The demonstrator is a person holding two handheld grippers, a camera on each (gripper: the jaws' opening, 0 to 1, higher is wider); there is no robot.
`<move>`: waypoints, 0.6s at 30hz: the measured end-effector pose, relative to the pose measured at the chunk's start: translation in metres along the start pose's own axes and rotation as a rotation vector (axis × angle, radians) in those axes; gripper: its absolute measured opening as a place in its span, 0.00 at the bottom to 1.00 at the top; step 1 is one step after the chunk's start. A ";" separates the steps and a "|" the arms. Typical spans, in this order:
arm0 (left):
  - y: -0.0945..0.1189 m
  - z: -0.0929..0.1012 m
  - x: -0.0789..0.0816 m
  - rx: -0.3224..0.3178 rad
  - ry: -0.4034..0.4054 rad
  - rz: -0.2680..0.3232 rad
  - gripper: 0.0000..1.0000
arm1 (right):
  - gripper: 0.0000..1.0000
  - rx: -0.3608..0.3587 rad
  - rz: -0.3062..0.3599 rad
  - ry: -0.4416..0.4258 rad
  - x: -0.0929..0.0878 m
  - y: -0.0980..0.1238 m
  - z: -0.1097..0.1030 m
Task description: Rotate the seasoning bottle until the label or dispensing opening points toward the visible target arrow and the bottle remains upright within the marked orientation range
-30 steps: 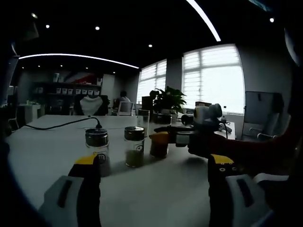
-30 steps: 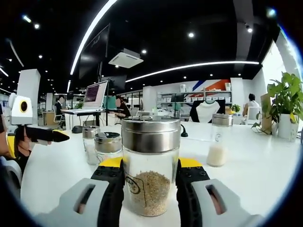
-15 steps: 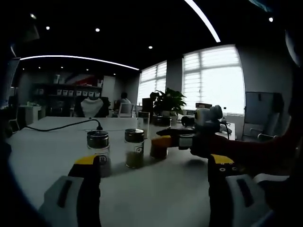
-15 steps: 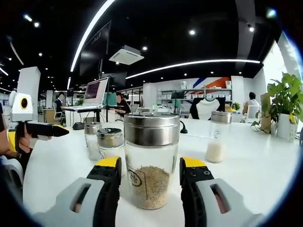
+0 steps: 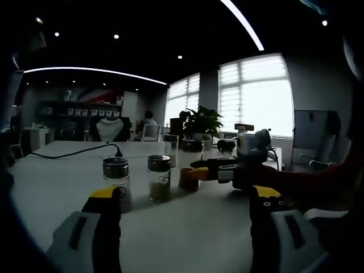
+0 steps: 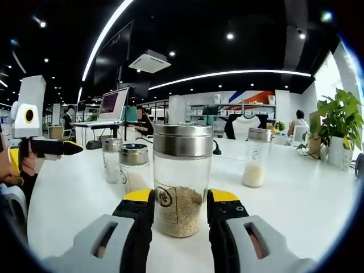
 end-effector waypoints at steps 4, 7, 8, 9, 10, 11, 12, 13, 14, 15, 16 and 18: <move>0.000 0.000 -0.001 0.002 0.003 -0.001 0.99 | 0.35 0.004 0.002 0.001 0.000 0.000 0.000; 0.000 0.000 -0.001 0.000 0.002 -0.002 0.99 | 0.35 0.007 0.003 0.003 0.000 0.001 0.001; 0.000 0.001 0.000 -0.001 0.001 -0.003 0.99 | 0.35 0.008 0.003 0.003 0.000 0.001 0.000; 0.000 0.001 0.000 -0.002 0.000 -0.003 0.99 | 0.35 0.009 0.004 0.005 0.000 0.001 0.000; -0.001 0.001 0.000 -0.003 -0.001 -0.003 0.99 | 0.35 0.011 0.004 0.006 0.000 0.000 0.001; -0.001 0.001 0.000 -0.003 -0.002 -0.004 0.99 | 0.35 0.015 0.005 0.006 0.000 0.000 0.001; -0.001 0.001 0.000 -0.003 -0.002 -0.004 0.99 | 0.35 0.018 0.005 0.006 0.000 0.000 0.002; -0.001 0.001 0.000 -0.004 -0.002 -0.003 0.99 | 0.35 0.019 0.005 0.008 0.000 0.000 0.002; -0.001 0.002 0.001 -0.004 -0.002 -0.003 0.99 | 0.35 0.022 0.005 0.009 0.000 0.000 0.002; -0.001 0.002 0.001 -0.004 -0.002 -0.002 0.99 | 0.35 0.024 0.006 0.008 0.000 0.000 0.002; -0.001 0.002 0.001 -0.004 -0.003 -0.002 0.99 | 0.35 0.026 0.005 0.008 0.000 -0.001 0.002; -0.001 0.002 0.002 -0.003 -0.005 -0.003 0.99 | 0.35 0.028 0.003 0.011 0.000 -0.001 0.002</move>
Point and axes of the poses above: the point that each gripper's makers call its tool centre point, and the gripper's own axes: y roughly backward along the fingers, z roughly to its right, x roughly out of its top, the point moved 7 cm from there along y, roughly backward along the fingers, and after that the axes turned 12 degrees about -z, right-handed, at the moved point
